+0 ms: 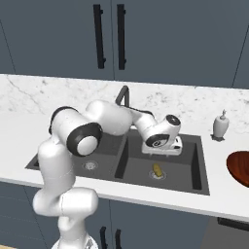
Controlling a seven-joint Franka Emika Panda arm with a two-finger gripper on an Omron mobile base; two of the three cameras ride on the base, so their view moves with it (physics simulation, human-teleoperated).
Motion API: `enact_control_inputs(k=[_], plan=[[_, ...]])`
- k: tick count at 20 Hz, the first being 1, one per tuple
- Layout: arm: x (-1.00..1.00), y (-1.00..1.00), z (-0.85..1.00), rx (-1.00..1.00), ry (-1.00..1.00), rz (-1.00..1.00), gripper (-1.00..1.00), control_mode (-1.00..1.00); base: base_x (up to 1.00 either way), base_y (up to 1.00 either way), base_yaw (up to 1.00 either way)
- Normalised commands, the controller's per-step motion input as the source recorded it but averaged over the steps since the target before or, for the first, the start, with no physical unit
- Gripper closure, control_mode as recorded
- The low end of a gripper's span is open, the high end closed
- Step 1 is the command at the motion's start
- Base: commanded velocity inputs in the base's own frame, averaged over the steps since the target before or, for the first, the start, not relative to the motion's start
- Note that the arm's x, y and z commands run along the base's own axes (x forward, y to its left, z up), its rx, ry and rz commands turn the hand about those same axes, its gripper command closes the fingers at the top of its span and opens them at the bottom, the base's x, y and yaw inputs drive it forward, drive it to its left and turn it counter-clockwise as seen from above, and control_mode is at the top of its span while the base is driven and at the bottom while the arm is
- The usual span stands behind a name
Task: Pick the potato from the sink and place it in the bowl. Then pick the bowl and place it in the microwave. Then close the microwave door and press the start button.
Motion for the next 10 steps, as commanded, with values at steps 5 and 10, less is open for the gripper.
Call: enact_control_inputs(k=[5, 10], plan=[[0.35, 0.00, -0.24, 0.00, 0.13, 0.00, -1.00, -1.00, 0.00, 0.00, 0.00], [0.28, 0.00, -0.39, 0.00, 0.04, 0.00, -1.00, -1.00, 0.00, 0.00, 0.00]])
